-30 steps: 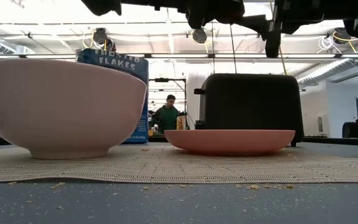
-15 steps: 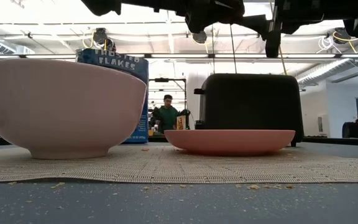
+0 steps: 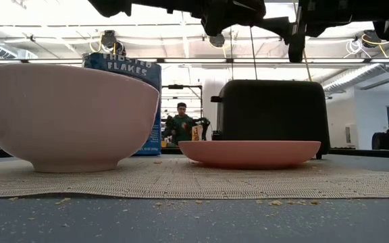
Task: Arrange a breakfast setting
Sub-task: Put the apple on the mat
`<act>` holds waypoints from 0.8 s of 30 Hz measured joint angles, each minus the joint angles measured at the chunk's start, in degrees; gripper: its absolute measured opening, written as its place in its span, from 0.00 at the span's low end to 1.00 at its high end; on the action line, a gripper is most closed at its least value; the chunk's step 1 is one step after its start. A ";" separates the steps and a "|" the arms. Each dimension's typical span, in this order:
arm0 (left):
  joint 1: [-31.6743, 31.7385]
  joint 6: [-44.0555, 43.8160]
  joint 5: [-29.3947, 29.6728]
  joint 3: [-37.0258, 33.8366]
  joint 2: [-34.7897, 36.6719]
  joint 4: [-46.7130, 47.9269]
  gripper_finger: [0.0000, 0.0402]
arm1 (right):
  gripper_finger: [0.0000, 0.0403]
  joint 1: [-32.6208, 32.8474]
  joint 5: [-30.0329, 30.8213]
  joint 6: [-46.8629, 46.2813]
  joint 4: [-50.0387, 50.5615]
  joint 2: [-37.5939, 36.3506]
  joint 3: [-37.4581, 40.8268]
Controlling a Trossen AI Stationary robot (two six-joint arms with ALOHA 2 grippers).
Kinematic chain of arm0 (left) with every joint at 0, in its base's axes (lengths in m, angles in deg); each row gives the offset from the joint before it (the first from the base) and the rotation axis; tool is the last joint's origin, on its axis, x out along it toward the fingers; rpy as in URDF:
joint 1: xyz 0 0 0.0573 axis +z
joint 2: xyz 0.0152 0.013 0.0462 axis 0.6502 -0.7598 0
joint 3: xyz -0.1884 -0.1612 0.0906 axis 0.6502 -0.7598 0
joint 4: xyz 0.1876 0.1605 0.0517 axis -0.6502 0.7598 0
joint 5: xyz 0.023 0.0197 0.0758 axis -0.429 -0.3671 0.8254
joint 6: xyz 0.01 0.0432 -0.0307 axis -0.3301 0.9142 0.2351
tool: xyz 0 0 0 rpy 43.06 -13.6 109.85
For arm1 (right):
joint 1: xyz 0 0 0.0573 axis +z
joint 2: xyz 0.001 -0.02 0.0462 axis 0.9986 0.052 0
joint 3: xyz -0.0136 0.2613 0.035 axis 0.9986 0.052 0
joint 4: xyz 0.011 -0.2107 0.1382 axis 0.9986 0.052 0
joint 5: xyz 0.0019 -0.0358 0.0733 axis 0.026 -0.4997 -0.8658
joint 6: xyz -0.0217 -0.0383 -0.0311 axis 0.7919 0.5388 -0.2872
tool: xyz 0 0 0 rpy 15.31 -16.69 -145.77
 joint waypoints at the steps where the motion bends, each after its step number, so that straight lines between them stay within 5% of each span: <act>1: 0.00 0.00 0.22 0.00 0.00 -0.01 0.95 | 0.57 0.00 0.01 0.00 0.00 0.00 0.00; 10: 0.00 -1.36 0.51 -0.02 0.00 0.06 0.71 | 0.58 0.00 0.07 0.42 -0.04 -0.02 0.00; 24: 0.00 -1.49 0.49 -0.02 0.00 0.06 0.71 | 0.58 0.00 0.13 0.72 -0.02 -0.02 0.00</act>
